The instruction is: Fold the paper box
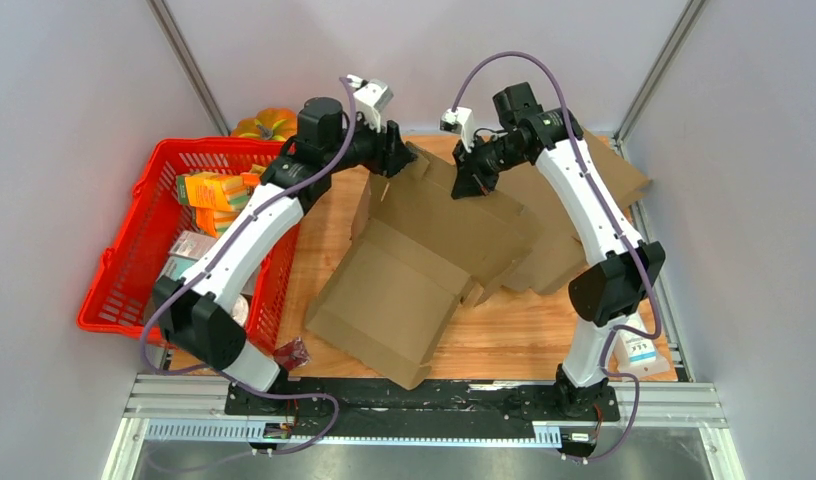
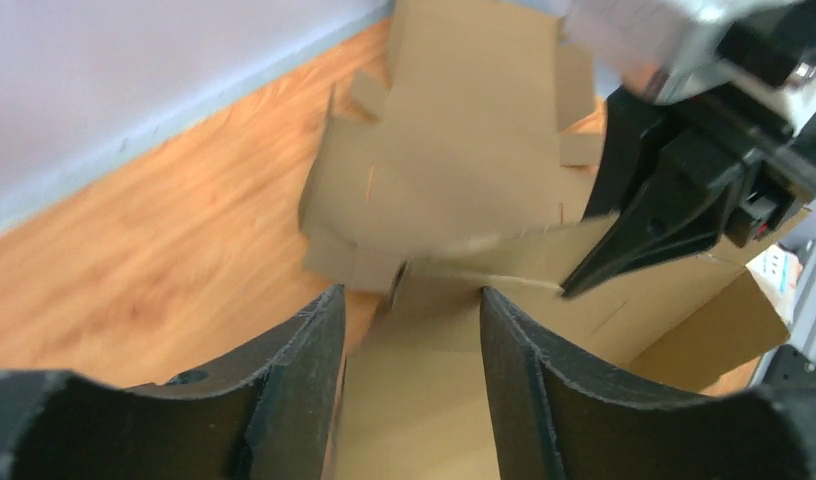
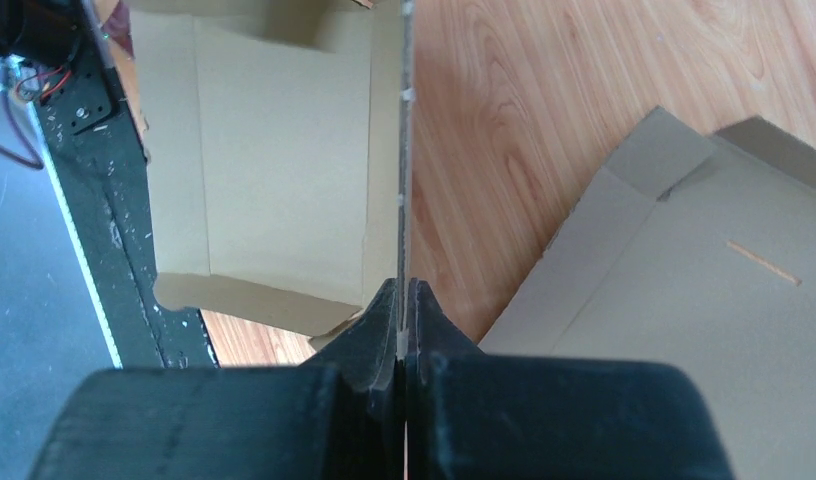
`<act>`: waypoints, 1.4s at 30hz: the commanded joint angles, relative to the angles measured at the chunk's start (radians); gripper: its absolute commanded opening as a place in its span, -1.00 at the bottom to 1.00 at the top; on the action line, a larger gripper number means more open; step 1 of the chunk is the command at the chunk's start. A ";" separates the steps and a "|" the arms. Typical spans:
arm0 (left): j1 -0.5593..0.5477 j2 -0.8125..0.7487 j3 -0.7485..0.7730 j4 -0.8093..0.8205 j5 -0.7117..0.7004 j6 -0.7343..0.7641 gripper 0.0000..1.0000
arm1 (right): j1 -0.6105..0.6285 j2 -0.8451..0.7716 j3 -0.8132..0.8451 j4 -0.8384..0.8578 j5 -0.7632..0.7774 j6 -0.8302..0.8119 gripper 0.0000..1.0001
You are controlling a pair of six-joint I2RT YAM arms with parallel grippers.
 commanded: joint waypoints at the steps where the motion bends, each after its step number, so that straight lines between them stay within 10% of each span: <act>1: -0.001 -0.238 -0.142 -0.116 -0.223 -0.142 0.22 | 0.008 -0.072 -0.030 0.088 0.140 0.144 -1.00; 10: -0.254 -0.510 -0.537 -0.055 -0.456 -0.185 -0.21 | 0.033 -0.111 -0.144 0.119 0.213 0.227 -1.00; 21: -0.224 -0.158 -0.464 0.021 -0.678 -0.184 -0.70 | 0.031 -0.115 -0.197 0.115 0.104 0.191 -1.00; 32: -0.104 -0.060 -0.594 0.152 -0.582 -0.216 -0.47 | -0.015 -0.036 -0.133 0.079 0.061 0.142 -1.00; 42: -0.049 0.043 -0.536 0.166 -0.518 -0.221 -0.68 | -0.015 -0.034 -0.147 0.095 0.029 0.137 -1.00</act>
